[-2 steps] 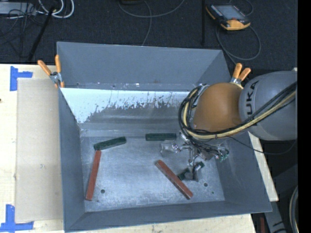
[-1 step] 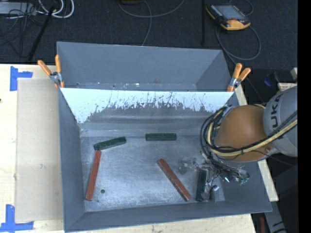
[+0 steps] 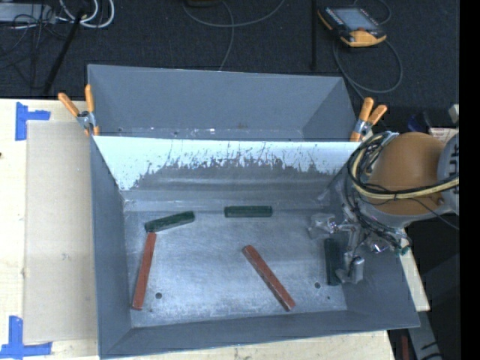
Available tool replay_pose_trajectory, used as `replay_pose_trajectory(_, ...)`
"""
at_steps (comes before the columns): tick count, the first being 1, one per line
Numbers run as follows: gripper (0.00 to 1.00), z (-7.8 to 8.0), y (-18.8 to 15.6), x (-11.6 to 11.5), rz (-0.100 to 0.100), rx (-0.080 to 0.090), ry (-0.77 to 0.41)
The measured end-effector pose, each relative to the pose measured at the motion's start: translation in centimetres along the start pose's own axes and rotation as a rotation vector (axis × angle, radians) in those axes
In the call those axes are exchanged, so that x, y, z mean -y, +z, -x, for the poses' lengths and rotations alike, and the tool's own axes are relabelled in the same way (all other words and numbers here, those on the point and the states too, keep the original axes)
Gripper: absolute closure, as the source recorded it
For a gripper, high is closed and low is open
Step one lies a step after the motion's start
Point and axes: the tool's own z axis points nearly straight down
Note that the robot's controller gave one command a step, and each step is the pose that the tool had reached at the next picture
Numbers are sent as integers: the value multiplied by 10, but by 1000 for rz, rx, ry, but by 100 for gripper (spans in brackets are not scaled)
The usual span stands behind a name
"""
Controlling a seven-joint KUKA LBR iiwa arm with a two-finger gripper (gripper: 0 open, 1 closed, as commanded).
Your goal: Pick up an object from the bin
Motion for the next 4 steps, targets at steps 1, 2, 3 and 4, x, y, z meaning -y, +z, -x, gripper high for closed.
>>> replay_pose_trajectory(1,0,45,0,10,30,10,-479)
replay_pose_trajectory(2,100,42,-2,19,11,8,-479)
replay_pose_trajectory(3,100,63,-126,22,-2,6,-498)
replay_pose_trajectory(4,0,61,-121,21,5,0,-495)
